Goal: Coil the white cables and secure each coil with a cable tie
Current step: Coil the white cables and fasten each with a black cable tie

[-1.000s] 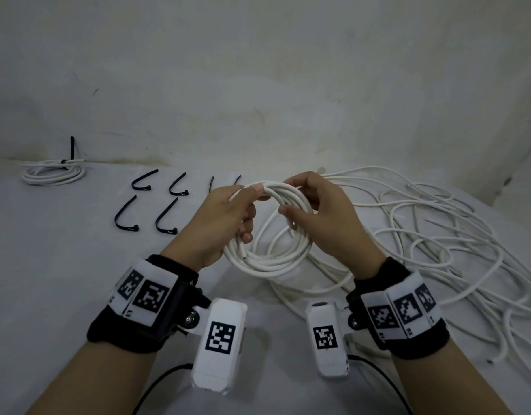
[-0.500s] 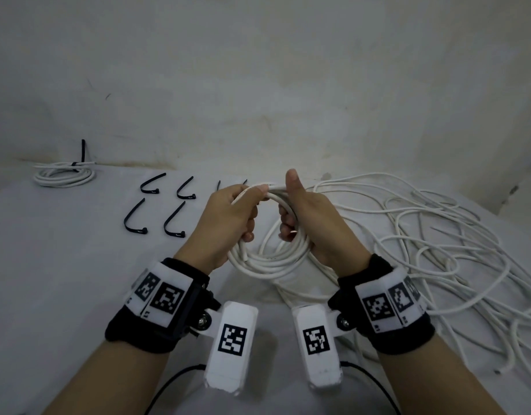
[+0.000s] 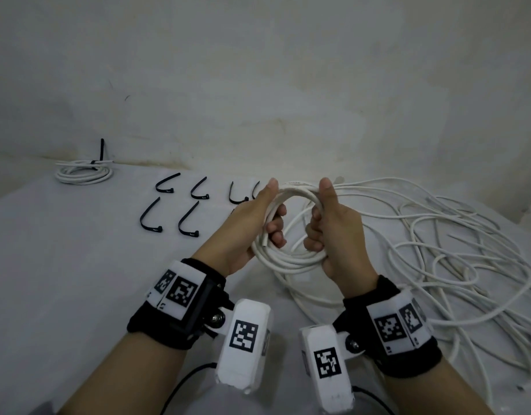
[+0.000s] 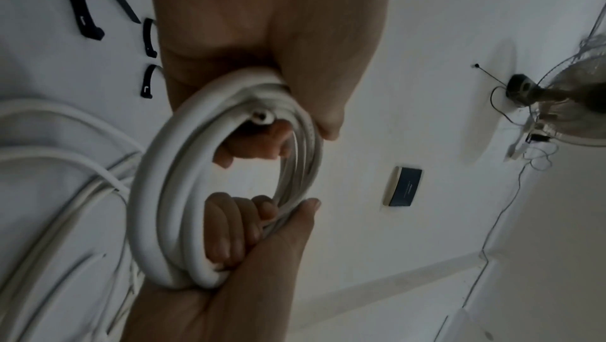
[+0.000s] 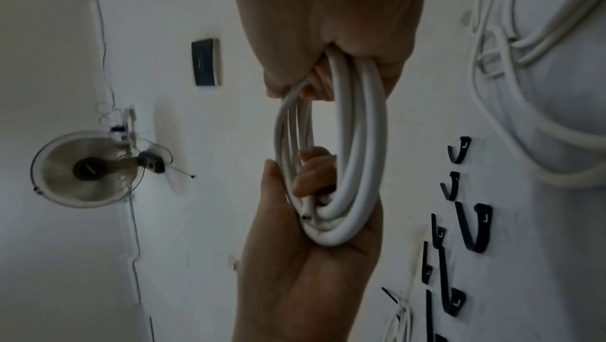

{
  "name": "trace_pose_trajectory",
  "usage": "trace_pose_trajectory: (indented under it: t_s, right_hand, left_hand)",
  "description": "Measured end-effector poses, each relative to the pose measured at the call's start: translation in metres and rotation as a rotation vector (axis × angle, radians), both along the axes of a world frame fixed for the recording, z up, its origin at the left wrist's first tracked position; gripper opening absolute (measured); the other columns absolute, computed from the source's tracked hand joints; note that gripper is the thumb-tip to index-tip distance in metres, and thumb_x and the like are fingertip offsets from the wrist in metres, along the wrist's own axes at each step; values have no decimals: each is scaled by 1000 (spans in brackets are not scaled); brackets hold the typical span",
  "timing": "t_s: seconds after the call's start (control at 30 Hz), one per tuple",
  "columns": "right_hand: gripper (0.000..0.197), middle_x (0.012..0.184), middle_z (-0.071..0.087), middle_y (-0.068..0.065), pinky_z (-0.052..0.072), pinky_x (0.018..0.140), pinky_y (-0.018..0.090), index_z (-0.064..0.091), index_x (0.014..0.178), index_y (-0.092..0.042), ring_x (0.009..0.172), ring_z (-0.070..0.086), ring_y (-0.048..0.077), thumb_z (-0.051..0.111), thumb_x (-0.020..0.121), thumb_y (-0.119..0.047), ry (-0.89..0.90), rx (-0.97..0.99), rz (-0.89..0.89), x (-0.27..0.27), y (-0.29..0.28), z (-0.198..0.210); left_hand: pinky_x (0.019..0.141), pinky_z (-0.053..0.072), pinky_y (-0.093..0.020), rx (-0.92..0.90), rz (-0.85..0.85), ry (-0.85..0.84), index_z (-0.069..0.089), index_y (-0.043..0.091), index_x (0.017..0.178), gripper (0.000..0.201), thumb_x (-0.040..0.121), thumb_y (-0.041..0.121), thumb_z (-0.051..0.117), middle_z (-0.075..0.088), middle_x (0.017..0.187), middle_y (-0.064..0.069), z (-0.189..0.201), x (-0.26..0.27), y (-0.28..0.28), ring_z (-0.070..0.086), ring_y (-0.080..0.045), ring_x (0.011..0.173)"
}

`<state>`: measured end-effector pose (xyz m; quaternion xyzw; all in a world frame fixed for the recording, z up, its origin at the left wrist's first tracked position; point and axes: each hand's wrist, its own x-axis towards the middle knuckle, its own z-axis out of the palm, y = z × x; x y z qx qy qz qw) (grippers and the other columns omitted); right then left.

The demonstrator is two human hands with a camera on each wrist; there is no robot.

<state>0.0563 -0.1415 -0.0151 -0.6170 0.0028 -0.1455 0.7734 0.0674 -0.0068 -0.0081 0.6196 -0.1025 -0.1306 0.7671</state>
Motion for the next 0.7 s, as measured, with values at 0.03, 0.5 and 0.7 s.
trace_pose_trajectory:
  t_s: [0.03,0.5,0.7]
  right_hand:
    - [47,46,27,-2,23,39,22,41,64,-12,39,24,13,52,93,-48,-11,-4,10,0,4,0]
    - [42,74,67,8,43,62,21,68,76,-1,69,61,17,54,95,-36,111,-1026,253,82,60,5]
    - [44,55,42,3,29,48,21,38,51,-12,50,36,12,61,88,-18,182,-1563,387,119,84,-20]
  left_hand:
    - [58,41,-28,-19,8,-2,49,12,74,47,94,53,39,34,45,5,1,1,2,40,-10,40]
    - [34,28,-15,-74,428,56,42,12,64,45,93,46,45,26,38,7,-13,23,115,24,-7,30]
    - [35,29,-16,-84,411,59,44,12,62,45,93,45,46,26,39,7,-15,22,118,24,-8,32]
